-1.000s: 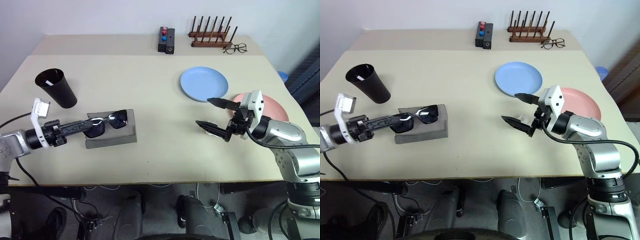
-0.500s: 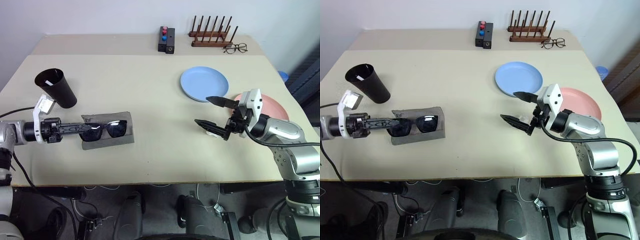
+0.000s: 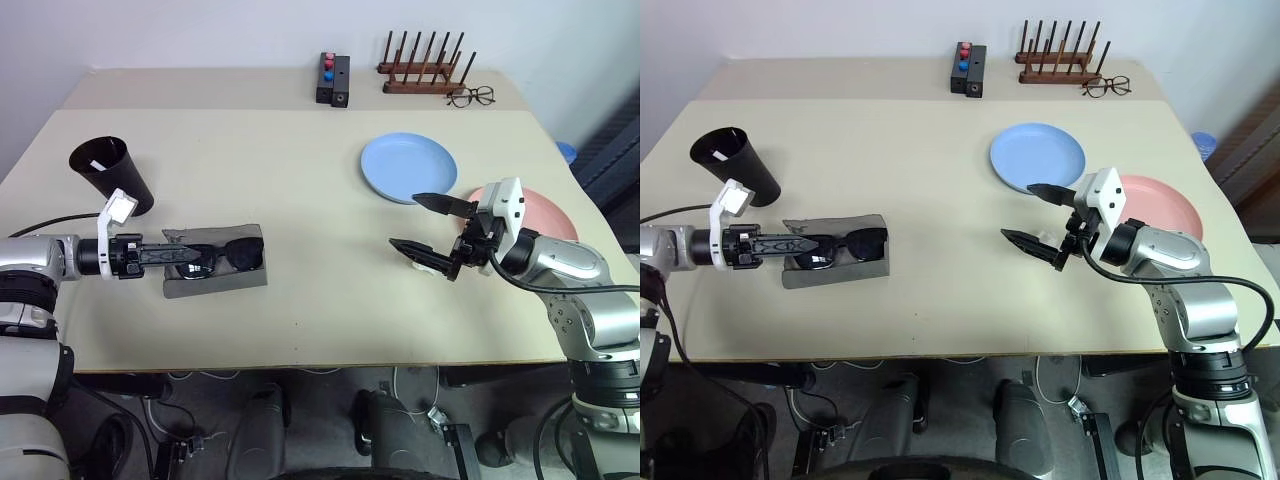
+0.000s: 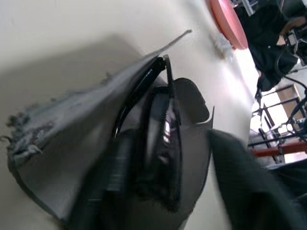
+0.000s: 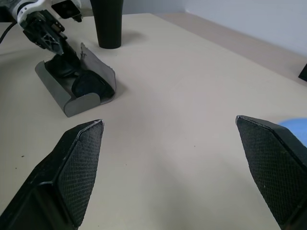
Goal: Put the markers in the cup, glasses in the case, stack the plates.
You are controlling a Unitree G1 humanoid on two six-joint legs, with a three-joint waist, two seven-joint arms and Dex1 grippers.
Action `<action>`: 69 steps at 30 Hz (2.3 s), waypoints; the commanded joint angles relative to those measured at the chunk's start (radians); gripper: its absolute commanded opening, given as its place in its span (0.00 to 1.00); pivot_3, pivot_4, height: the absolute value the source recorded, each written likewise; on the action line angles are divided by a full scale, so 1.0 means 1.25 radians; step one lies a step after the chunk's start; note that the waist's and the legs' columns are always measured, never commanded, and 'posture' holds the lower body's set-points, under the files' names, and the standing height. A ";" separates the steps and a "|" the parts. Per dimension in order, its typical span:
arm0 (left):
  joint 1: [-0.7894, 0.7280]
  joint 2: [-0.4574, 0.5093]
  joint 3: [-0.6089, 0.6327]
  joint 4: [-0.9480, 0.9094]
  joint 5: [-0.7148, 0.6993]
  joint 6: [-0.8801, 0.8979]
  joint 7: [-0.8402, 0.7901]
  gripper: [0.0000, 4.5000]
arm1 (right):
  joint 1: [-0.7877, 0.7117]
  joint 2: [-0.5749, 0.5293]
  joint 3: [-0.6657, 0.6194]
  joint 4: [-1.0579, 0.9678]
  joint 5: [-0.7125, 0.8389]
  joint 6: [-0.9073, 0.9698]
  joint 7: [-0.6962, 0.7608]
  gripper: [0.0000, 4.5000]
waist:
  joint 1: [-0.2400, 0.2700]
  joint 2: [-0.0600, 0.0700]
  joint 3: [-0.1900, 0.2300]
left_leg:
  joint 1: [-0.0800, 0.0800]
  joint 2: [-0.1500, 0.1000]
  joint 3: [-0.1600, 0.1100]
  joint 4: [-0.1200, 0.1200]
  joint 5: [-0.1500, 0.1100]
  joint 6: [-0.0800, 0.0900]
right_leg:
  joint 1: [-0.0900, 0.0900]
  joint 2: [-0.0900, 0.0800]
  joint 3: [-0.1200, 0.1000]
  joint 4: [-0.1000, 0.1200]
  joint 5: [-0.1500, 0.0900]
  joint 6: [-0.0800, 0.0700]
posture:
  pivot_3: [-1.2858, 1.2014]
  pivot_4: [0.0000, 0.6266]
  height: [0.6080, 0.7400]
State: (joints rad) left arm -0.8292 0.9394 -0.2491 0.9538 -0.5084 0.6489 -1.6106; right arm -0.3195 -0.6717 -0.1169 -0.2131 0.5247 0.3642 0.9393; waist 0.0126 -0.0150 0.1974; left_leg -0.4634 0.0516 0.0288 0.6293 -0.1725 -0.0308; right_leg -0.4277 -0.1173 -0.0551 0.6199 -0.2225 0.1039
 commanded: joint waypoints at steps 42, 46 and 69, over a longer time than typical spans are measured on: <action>-0.111 -0.019 0.154 -0.165 0.102 -0.346 0.035 0.97 | -0.018 -0.001 -0.010 -0.013 0.001 -0.012 0.001 1.00 | 0.000 0.000 0.000 | 0.000 0.000 0.000 0.001 0.000 0.000 | 0.001 0.000 0.000 0.001 0.000 0.000 | 0.52 0.24 1.00; -0.148 -0.058 0.184 -0.094 0.135 -0.434 0.097 0.92 | -0.021 0.002 -0.007 -0.010 -0.001 -0.015 -0.001 1.00 | 0.000 0.000 0.000 | 0.000 0.000 0.000 0.001 0.000 0.000 | 0.001 0.000 0.000 0.001 0.000 0.001 | 0.52 0.24 1.00; -0.122 -0.130 0.100 0.110 0.393 -0.688 0.109 0.01 | -0.008 0.001 -0.017 -0.021 0.001 -0.018 -0.006 1.00 | 0.000 0.000 0.000 | 0.001 0.000 0.000 0.001 0.000 0.000 | 0.001 0.000 0.000 0.002 0.001 0.003 | 0.52 0.24 1.00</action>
State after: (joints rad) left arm -0.9805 0.7679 -0.1349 1.0973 -0.0101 -0.2234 -1.4269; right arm -0.3267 -0.6703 -0.1144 -0.2111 0.5165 0.3577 0.9335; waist 0.0130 -0.0153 0.1970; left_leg -0.4626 0.0514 0.0293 0.6311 -0.1722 -0.0304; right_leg -0.4268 -0.1170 -0.0550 0.6229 -0.2211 0.1071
